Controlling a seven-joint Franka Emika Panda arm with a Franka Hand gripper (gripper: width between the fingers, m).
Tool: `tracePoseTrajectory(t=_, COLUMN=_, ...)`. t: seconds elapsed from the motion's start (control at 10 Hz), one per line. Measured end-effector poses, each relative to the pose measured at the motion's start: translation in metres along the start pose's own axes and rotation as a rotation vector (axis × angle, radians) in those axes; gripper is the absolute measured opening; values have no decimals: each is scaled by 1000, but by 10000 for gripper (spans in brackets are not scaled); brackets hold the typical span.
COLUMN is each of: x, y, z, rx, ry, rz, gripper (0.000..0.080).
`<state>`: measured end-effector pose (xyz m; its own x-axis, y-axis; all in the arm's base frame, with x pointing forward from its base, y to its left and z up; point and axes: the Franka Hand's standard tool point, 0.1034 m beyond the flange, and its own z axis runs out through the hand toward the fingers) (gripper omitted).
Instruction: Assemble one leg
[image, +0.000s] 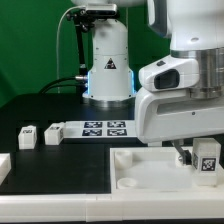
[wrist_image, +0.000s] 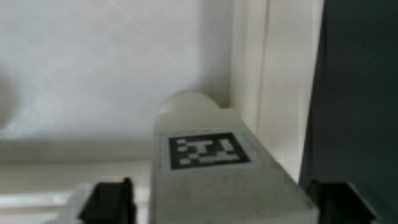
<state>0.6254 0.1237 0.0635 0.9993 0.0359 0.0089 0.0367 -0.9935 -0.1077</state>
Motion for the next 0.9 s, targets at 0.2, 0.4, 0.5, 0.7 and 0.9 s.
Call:
tracePoseTrajectory(t=0.2, x=0, y=3, z=0, rx=-2, ry=0, rz=14, gripper=292)
tracePoseTrajectory(t=0.4, x=0, y=3, z=0, rx=-1, ry=-1, rz=47, gripper=292)
tracePoseTrajectory(t=0.5, x=0, y=3, z=1, rx=3, ry=-1, rz=90, gripper=292)
tracePoseTrajectory(t=0.7, x=0, y=4, z=1, rx=20, ry=8, rz=456, gripper=292)
tracePoseTrajectory(t=0.9, x=0, y=5, z=1, rx=19, ry=7, rz=701, gripper=293)
